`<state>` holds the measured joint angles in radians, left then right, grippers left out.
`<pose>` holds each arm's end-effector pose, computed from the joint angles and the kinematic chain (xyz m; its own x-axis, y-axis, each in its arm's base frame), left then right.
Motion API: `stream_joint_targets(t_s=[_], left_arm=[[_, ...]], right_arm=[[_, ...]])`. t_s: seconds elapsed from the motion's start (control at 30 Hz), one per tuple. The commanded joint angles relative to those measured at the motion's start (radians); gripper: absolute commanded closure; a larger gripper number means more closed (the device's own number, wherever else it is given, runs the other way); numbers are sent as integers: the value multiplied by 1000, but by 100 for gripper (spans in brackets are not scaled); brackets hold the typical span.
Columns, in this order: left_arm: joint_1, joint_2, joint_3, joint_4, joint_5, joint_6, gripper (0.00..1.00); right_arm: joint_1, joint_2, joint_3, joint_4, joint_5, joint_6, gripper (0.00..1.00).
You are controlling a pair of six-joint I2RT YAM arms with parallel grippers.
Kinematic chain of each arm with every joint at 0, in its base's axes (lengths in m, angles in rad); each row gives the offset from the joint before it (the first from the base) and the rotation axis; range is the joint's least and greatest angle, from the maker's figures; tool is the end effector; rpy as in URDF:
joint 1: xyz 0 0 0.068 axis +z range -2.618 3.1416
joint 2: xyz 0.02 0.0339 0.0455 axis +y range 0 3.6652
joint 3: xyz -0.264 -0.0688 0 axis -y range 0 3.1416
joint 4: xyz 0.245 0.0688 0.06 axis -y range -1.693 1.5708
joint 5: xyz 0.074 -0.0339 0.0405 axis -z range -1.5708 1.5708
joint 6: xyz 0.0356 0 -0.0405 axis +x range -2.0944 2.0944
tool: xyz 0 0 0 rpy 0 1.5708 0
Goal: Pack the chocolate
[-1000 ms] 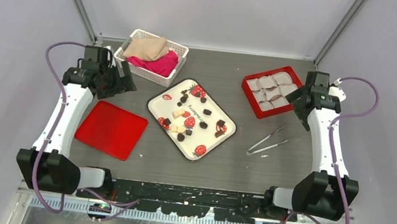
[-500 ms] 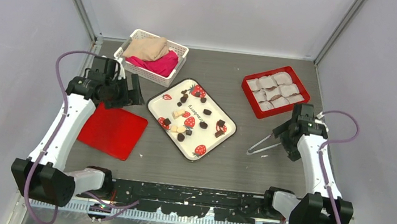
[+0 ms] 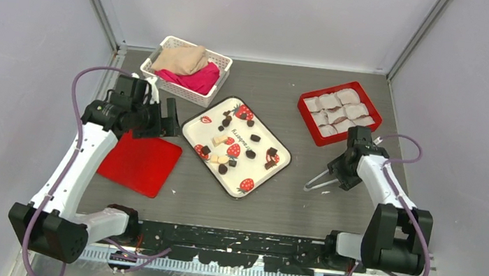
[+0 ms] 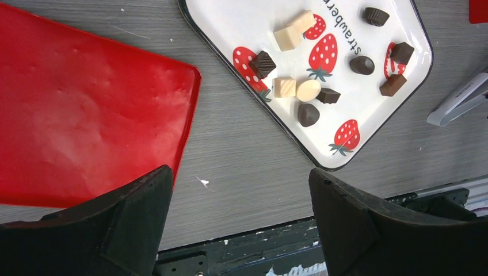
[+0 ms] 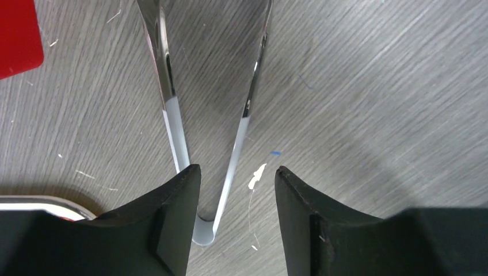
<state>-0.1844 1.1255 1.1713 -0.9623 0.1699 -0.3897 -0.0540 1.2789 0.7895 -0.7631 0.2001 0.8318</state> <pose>0.2099 -0.0453 0.3364 -0.8286 -0.2263 -0.5120 -0.0356 0.9341 -0.3553 0.2218 -0.0191 0.2007 -0.5538 0.7554 -0.3503 0.7785 0.6190 0.1042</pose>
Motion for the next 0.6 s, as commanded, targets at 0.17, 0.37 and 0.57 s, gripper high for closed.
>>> stream_joint_targets(t_s=[0.17, 0.37, 0.57], left_arm=[[-6, -4, 18, 46, 17, -23, 12], [-5, 8, 8, 57, 11, -34, 12], [-6, 37, 7, 46, 12, -39, 12]], right_arm=[[3, 78, -51, 149, -6, -24, 56], [2, 82, -94, 205, -8, -77, 59], [2, 53, -116, 197, -16, -122, 63]])
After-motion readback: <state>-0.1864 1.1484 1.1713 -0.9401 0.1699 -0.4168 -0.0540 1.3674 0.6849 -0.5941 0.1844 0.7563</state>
